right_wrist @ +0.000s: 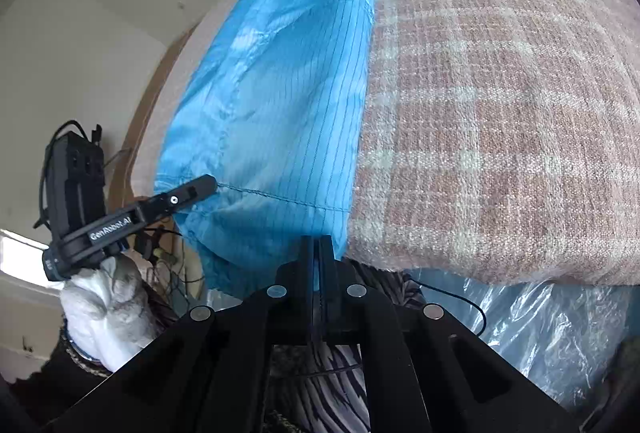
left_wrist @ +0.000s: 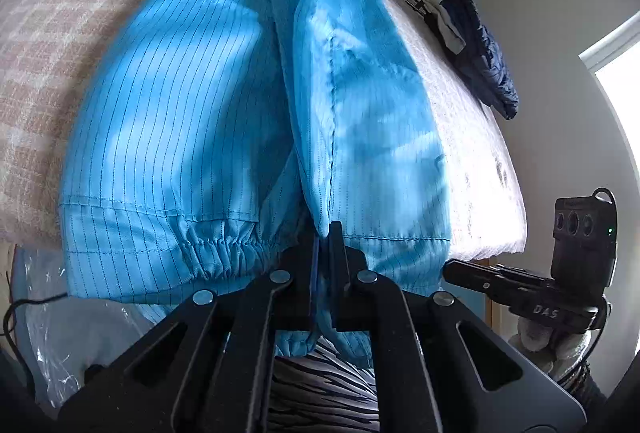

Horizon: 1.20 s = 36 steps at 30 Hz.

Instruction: Fold large clothes

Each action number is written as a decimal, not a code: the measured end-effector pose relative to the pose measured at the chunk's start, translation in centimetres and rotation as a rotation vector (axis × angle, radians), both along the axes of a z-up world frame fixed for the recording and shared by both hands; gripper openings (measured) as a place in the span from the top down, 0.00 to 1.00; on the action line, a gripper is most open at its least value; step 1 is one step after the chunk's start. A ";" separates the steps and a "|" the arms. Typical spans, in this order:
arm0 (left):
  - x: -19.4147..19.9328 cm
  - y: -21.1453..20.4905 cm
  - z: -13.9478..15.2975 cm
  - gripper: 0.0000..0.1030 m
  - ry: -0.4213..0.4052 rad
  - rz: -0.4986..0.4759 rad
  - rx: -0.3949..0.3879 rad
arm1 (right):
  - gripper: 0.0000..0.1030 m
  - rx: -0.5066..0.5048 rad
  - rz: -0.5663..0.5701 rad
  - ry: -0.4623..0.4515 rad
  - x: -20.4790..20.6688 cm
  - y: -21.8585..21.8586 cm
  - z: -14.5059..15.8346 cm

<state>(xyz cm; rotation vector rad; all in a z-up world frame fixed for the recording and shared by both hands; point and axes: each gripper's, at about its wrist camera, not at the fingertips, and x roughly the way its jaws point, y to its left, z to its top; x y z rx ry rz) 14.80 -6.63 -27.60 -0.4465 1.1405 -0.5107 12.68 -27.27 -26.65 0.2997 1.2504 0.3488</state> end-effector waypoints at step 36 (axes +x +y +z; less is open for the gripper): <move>1.6 15.0 -1.7 0.38 0.150 0.151 -0.080 | 0.44 0.217 -0.032 0.044 -1.3 -5.7 -0.3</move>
